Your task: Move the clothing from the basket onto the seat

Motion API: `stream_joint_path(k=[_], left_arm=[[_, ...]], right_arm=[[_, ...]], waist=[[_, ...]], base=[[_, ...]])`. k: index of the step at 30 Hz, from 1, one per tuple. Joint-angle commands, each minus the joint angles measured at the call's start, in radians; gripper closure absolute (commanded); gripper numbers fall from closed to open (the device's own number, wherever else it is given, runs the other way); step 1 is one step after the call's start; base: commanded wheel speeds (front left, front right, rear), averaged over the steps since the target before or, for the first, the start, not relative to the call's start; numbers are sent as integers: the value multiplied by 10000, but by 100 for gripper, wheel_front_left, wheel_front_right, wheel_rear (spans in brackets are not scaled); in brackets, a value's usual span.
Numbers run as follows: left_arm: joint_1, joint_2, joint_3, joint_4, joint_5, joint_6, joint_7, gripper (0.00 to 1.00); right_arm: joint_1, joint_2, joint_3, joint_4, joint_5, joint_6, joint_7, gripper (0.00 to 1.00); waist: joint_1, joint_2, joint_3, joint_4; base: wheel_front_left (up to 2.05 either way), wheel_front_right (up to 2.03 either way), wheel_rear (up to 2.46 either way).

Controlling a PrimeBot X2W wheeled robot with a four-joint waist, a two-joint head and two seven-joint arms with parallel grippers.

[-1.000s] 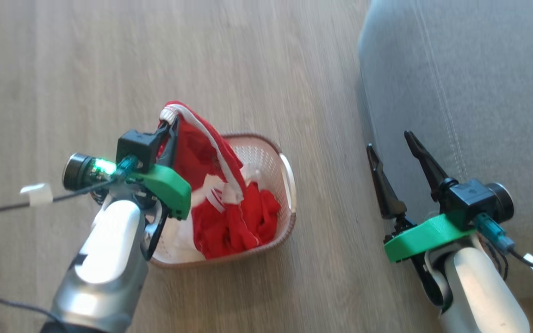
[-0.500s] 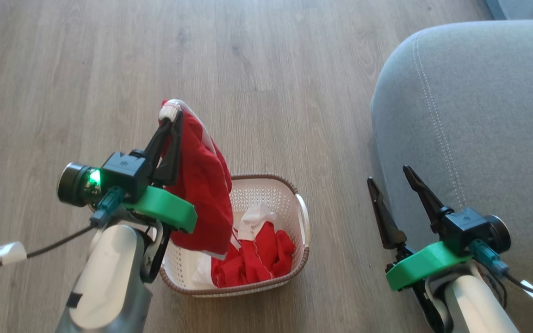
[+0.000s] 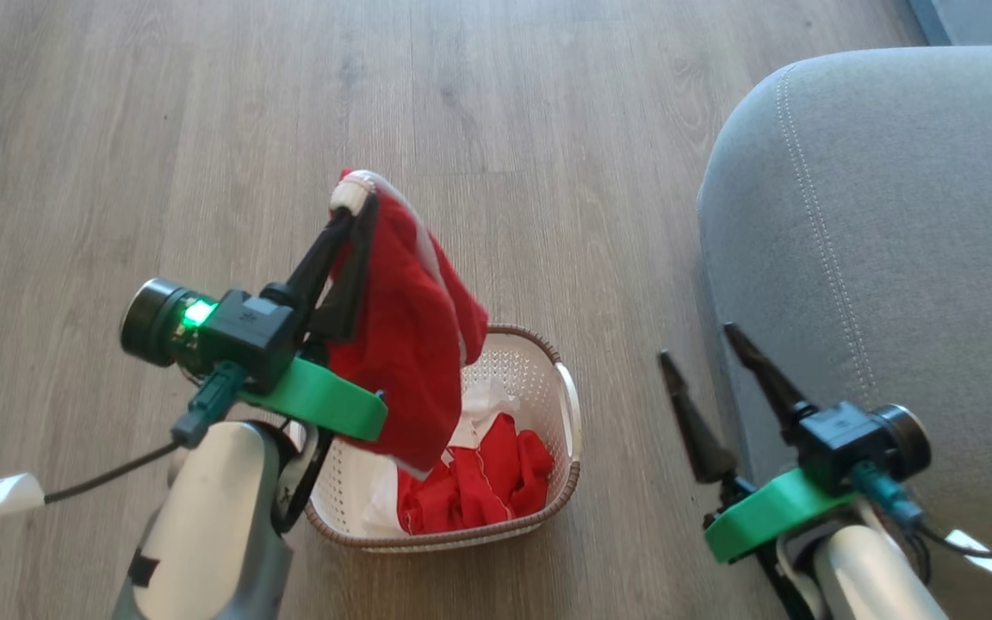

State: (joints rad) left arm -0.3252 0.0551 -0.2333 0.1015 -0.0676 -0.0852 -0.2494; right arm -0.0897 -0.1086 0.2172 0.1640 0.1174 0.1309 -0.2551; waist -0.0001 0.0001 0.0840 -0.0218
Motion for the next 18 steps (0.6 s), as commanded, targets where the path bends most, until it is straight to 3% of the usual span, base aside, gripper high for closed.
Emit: stream_joint_path(k=[1, 7, 18], left_arm=[[-444, 5, 186, -505, 73, -71, -124, 100], [-638, -3, -530, -734, 184, -341, -124, 100], [-1142, -29, -2027, -972, -35, -444, -124, 100]], right_arm=[[-227, -224, 453, -411, -103, -2, -67, 0], [-504, -667, 1459, -519, -210, -2, -67, 0], [-1512, -1036, 2732, 103, -654, -2, -67, 0]], waist=[[1, -1, 23, 12], [1, -1, 107, -2], [1, -1, 248, 180]], base=[[0, 0, 0], [0, 0, 0], [0, 0, 0]])
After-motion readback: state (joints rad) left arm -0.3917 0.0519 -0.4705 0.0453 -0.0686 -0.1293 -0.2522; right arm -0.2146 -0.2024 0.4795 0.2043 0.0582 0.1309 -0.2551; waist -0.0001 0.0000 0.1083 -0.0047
